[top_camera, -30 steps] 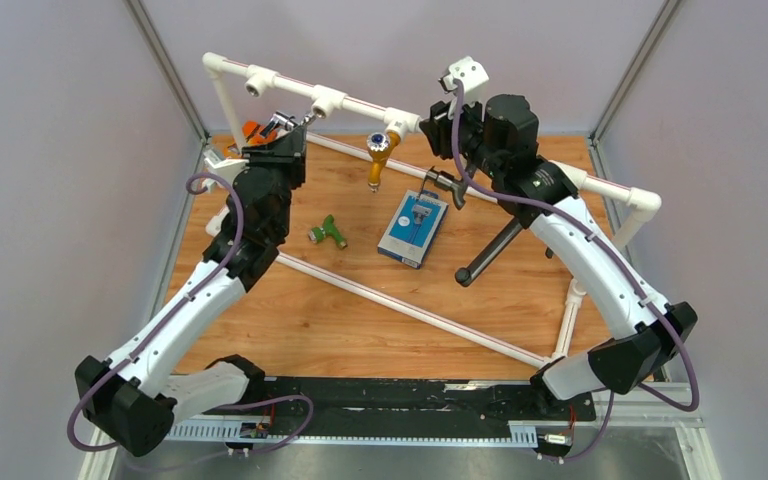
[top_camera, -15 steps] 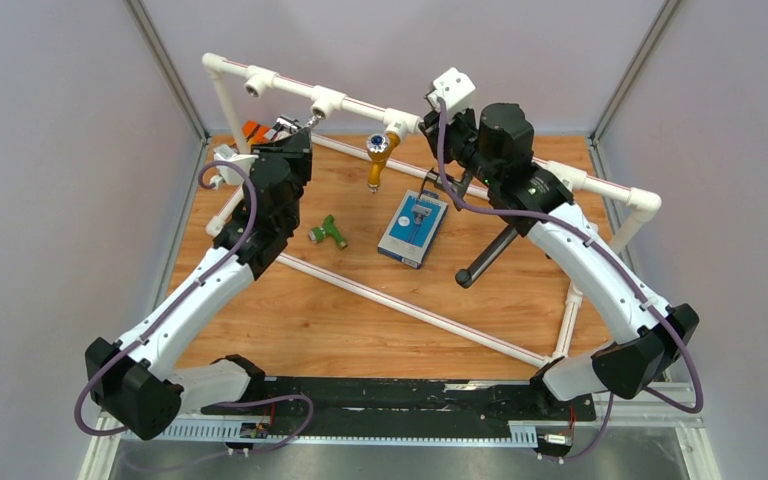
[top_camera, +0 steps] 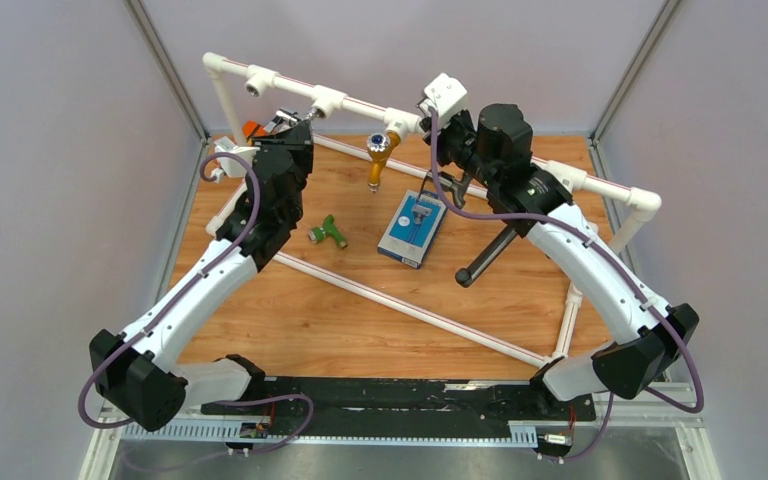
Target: Install the water faucets
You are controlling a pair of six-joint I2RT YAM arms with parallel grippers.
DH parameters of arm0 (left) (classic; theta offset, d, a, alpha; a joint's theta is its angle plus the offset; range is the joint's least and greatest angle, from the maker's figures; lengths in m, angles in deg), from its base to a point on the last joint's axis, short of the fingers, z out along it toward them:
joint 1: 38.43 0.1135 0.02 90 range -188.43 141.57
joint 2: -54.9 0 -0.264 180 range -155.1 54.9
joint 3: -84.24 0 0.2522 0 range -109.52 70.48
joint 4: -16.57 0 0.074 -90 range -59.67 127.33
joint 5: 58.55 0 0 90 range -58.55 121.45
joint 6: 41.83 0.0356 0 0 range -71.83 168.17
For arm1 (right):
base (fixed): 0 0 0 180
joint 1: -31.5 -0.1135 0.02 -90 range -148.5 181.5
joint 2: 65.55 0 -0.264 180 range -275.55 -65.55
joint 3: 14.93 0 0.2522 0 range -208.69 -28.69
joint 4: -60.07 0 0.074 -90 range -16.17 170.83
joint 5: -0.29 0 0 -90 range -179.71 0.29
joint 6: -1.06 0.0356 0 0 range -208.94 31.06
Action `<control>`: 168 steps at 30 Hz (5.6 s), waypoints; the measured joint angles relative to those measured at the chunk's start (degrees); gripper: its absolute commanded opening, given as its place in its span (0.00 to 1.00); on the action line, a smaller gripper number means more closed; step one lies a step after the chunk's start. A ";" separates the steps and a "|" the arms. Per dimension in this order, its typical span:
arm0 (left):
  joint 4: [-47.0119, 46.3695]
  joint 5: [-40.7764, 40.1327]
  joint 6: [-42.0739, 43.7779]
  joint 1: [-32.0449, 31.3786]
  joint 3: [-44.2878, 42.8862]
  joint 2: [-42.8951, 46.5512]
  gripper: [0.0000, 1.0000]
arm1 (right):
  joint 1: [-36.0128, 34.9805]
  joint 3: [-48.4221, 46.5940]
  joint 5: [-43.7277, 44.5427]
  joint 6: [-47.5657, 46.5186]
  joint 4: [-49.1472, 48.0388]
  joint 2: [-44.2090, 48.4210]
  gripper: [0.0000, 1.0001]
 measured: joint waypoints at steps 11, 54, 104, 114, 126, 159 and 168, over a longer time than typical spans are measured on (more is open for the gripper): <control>0.50 0.46 -0.52 0.02 -0.28 -0.87 0.00 | -0.46 -5.18 -5.22 -4.57 9.57 -3.15 0.31; -3.98 6.91 3.50 -0.13 -0.33 -2.97 0.00 | 0.02 -20.31 -0.55 -15.08 31.28 -9.64 0.07; -11.63 4.79 -0.66 -2.75 3.85 -4.48 0.00 | -1.49 -17.66 -1.53 -17.53 29.38 -9.03 0.04; -6.32 14.38 -0.52 1.14 1.42 -4.07 0.00 | -1.46 -17.51 -1.29 -18.03 28.55 -8.98 0.04; -6.56 13.70 6.93 -1.92 -0.17 -8.52 0.00 | -1.70 -16.79 -2.01 -18.58 28.48 -8.61 0.03; 14.23 42.23 13.22 10.97 -7.85 -5.97 0.00 | -1.95 -14.12 -1.86 -19.17 26.60 -7.26 0.03; 11.41 54.97 5.40 14.86 -6.25 -5.20 0.00 | -1.79 -13.14 -1.49 -19.23 26.80 -7.21 0.02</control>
